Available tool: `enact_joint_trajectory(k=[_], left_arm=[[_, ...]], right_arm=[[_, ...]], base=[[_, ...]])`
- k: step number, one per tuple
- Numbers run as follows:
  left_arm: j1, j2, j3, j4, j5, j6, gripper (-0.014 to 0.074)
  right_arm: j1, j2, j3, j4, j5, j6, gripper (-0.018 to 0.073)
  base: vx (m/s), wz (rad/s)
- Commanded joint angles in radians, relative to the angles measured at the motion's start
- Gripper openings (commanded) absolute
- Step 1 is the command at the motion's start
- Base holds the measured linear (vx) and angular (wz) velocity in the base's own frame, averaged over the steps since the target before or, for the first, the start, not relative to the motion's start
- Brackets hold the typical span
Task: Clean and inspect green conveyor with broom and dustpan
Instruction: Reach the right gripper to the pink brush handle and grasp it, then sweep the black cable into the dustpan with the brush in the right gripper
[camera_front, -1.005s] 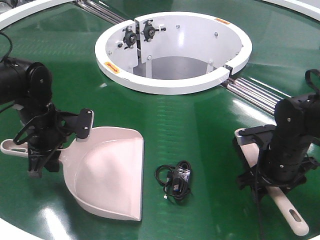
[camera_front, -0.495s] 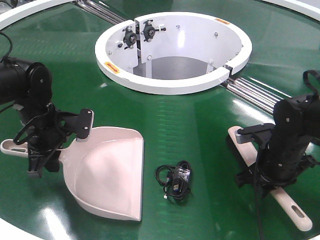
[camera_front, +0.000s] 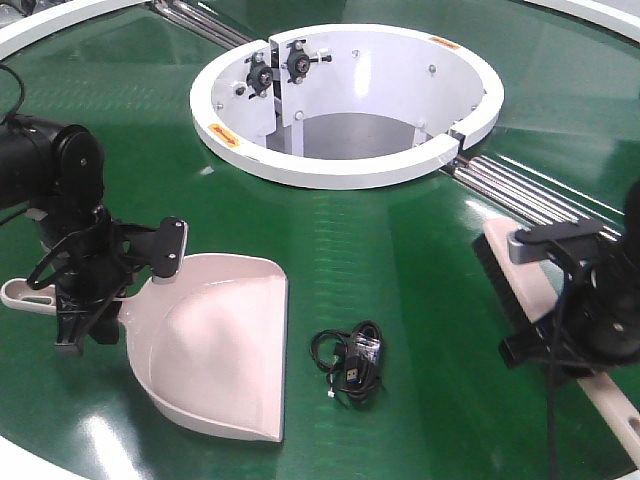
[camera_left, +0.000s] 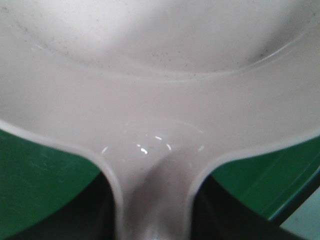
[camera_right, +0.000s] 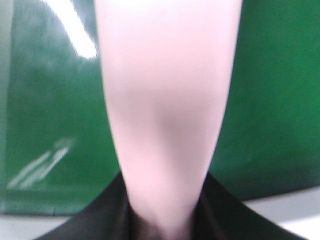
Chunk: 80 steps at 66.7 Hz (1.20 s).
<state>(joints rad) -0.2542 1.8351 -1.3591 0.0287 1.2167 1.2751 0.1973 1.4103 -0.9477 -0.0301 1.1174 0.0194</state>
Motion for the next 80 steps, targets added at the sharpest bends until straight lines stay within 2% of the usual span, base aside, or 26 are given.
enact_joint_trajectory(k=[1,15,25,44,57,68,80], left_arm=[[-0.004,-0.046,-0.027,-0.014,0.010,-0.008,-0.0008],[-0.004,-0.046,-0.027,-0.014,0.010,-0.008,-0.0008],[-0.004,-0.046,-0.027,-0.014,0.010,-0.008,-0.0008],[-0.004,-0.046,-0.027,-0.014,0.010,-0.008,-0.0008],[-0.004,-0.046,-0.027,-0.014,0.010,-0.008,-0.0008],[-0.004,-0.046,-0.027,-0.014,0.010,-0.008,-0.0008],[-0.004,-0.046,-0.027,-0.014,0.010,-0.008,-0.0008]], right_arm=[[-0.002,-0.055,0.024,0.030,0.022,0.002,-0.0005],[-0.002,-0.045,0.039,0.140,0.068,0.013,-0.0005],[0.014,-0.019,0.039,0.148,0.085,0.076,-0.0005],[0.213,0.113,-0.035,0.089,0.112,0.202,-0.0004],[0.282,0.228,-0.156,0.089,0.170,0.277,-0.0003],[0.343,0.317,-0.218,0.129,0.170,0.309,-0.0003],[0.415,0.432,-0.294,0.229,0.170,0.287,-0.0003]], base=[[0.00,0.00],[0.00,0.00],[0.00,0.00],[0.00,0.00],[0.00,0.00],[0.00,0.00],[0.00,0.00]])
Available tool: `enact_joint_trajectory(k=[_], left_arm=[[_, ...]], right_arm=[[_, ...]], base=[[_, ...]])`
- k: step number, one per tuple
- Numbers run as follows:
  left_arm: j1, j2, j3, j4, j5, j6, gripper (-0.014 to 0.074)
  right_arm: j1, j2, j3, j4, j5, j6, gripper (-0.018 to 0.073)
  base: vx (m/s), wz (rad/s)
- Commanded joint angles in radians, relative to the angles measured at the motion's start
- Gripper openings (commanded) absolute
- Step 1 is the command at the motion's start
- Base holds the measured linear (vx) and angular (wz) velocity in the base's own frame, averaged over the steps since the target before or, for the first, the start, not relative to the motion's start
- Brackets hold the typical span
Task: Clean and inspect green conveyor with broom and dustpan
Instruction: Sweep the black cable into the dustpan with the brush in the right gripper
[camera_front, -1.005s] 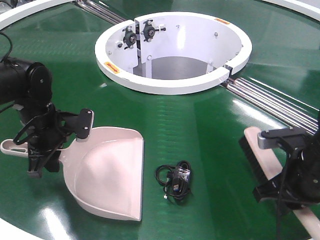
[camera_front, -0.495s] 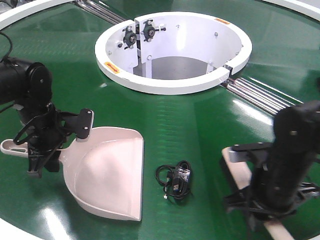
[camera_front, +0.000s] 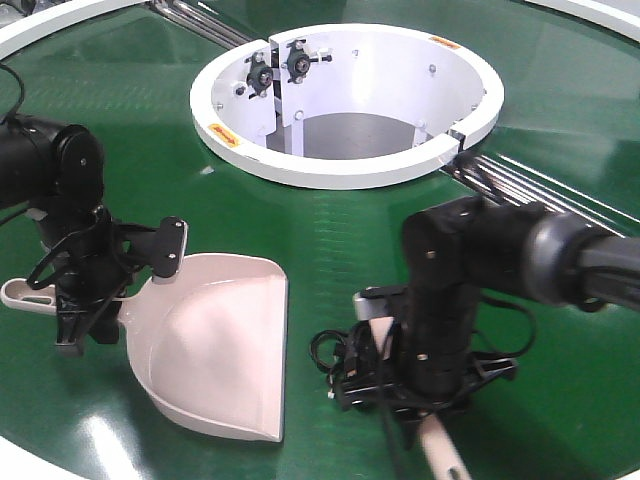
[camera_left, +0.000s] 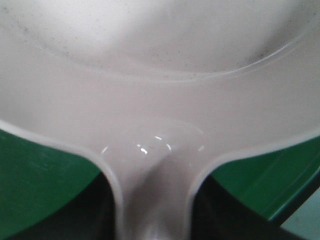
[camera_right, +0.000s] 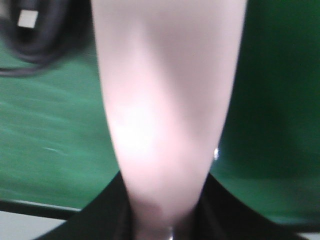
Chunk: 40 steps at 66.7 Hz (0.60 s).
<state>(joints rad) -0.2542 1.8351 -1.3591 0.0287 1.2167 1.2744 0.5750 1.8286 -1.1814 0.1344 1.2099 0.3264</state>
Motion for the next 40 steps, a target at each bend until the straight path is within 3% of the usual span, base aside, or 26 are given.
enact_joint_trajectory(k=[1,22,30,40], left_arm=[[-0.004,-0.046,-0.027,-0.014,0.010,-0.007,-0.0008],[-0.004,-0.046,-0.027,-0.014,0.010,-0.007,-0.0008],[-0.004,-0.046,-0.027,-0.014,0.010,-0.007,-0.0008],[-0.004,-0.046,-0.027,-0.014,0.010,-0.007,-0.0008]], right_arm=[[0.041,0.019,-0.071,0.073,0.077,-0.023,-0.0003],[0.180,0.218,-0.398,0.204,0.077,-0.118,-0.0003],[0.190,0.257,-0.504,0.247,0.076,-0.145,-0.0003],[0.187,0.254,-0.570,0.233,0.076,-0.145,-0.0003]], base=[[0.00,0.00],[0.00,0.00],[0.00,0.00],[0.00,0.00]])
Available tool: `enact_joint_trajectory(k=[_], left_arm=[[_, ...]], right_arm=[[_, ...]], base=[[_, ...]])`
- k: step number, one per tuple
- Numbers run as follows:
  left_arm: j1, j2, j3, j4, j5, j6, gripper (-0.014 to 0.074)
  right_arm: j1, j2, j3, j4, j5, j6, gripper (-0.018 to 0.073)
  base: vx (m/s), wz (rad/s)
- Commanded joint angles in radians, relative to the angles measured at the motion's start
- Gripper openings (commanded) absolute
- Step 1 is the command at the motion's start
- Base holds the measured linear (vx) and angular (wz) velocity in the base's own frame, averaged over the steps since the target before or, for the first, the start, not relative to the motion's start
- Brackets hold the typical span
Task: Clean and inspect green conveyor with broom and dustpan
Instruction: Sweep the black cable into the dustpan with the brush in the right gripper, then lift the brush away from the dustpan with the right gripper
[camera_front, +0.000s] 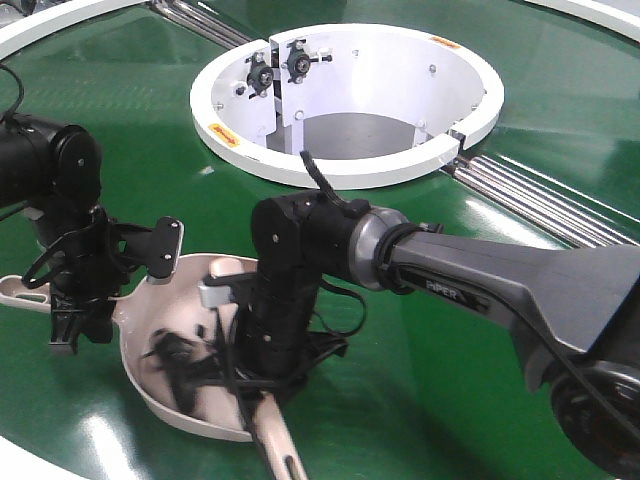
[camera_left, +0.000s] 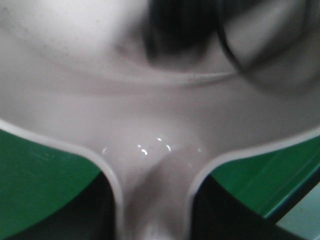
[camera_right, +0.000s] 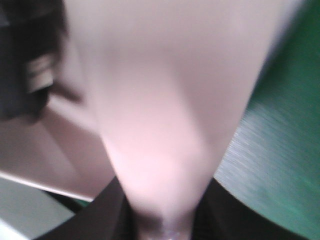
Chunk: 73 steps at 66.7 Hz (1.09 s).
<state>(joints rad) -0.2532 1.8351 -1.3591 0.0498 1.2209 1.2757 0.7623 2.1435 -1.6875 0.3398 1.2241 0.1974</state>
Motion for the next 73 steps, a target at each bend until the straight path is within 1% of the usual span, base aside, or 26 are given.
enact_joint_trajectory(k=[1,13,20,26,33,43,49,62,68,73], left_arm=[[-0.005,-0.046,-0.027,-0.035,0.006,-0.009,-0.0008],[-0.005,-0.046,-0.027,-0.035,0.006,-0.009,-0.0008],[-0.005,-0.046,-0.027,-0.035,0.006,-0.009,-0.0008],[-0.005,-0.046,-0.027,-0.035,0.006,-0.009,-0.0008],[-0.005,-0.046,-0.027,-0.035,0.006,-0.009,-0.0008],[-0.005,-0.046,-0.027,-0.035,0.006,-0.009,-0.0008],[-0.005,-0.046,-0.027,-0.035,0.006,-0.009,-0.0008],[-0.005,-0.046,-0.027,-0.035,0.006,-0.009,-0.0008],[-0.005,-0.046,-0.027,-0.035,0.006,-0.009,-0.0008],[-0.005,-0.046,-0.027,-0.035,0.006,-0.009,-0.0008]], right_arm=[[-0.001,-0.062,-0.068,0.025,0.062,-0.016,-0.0003],[-0.001,-0.102,-0.087,-0.077,0.062,-0.016,-0.0003],[-0.015,-0.136,-0.086,-0.130,0.062,-0.012,-0.0002],[-0.046,-0.175,-0.076,-0.138,0.062,-0.014,-0.0002],[-0.102,-0.229,-0.032,-0.152,0.062,-0.028,-0.0002],[-0.208,-0.329,0.088,-0.171,0.062,-0.071,-0.0002],[-0.280,-0.394,0.189,-0.196,0.057,-0.102,-0.0002],[-0.454,-0.535,0.391,-0.229,0.017,-0.157,-0.0002],[-0.533,-0.584,0.458,-0.236,0.007,-0.171,-0.0002],[-0.580,-0.608,0.505,-0.251,0.006,-0.189,-0.0002]], base=[[0.00,0.00],[0.00,0.00],[0.00,0.00],[0.00,0.00],[0.00,0.00],[0.00,0.00],[0.00,0.00],[0.00,0.00],[0.00,0.00],[0.00,0.00]])
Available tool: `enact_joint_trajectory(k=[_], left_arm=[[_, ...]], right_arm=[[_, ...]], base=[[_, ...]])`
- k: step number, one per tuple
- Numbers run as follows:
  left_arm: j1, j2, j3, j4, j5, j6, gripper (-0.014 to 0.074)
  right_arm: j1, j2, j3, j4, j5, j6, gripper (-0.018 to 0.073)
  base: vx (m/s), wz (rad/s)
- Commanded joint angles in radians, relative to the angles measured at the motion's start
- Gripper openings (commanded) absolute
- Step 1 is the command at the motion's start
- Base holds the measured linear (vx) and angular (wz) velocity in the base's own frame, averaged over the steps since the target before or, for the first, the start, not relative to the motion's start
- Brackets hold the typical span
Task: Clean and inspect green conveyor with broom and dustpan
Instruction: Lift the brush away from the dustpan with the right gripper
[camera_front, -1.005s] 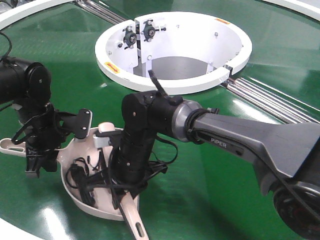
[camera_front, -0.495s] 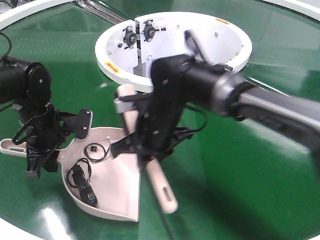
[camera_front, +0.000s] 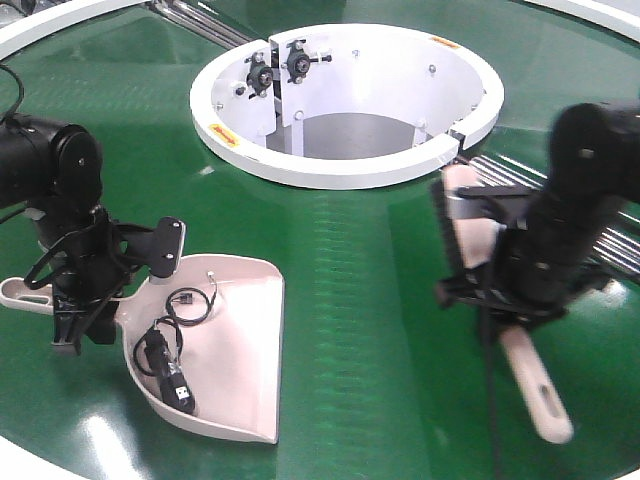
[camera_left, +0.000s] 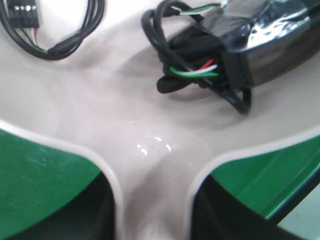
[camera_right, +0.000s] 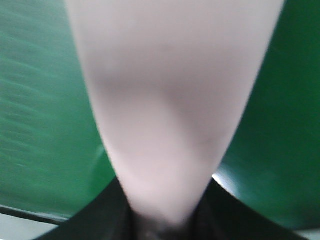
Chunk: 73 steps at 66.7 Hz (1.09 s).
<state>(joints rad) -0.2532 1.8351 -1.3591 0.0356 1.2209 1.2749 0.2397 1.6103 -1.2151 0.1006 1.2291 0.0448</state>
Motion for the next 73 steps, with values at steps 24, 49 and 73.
enact_joint_trajectory(k=[24,49,73], left_arm=[[-0.005,-0.046,-0.027,-0.021,0.006,-0.008,-0.0008],[-0.005,-0.046,-0.027,-0.021,0.006,-0.008,-0.0008],[-0.005,-0.046,-0.027,-0.022,0.002,-0.008,-0.0008]], right_arm=[[-0.106,-0.084,0.193,-0.101,-0.068,-0.045,-0.0002],[-0.106,-0.033,0.229,-0.123,-0.072,-0.080,0.0000],[-0.106,0.048,0.229,-0.122,-0.078,-0.095,0.0024]], base=[[0.00,0.00],[0.00,0.00],[0.00,0.00]])
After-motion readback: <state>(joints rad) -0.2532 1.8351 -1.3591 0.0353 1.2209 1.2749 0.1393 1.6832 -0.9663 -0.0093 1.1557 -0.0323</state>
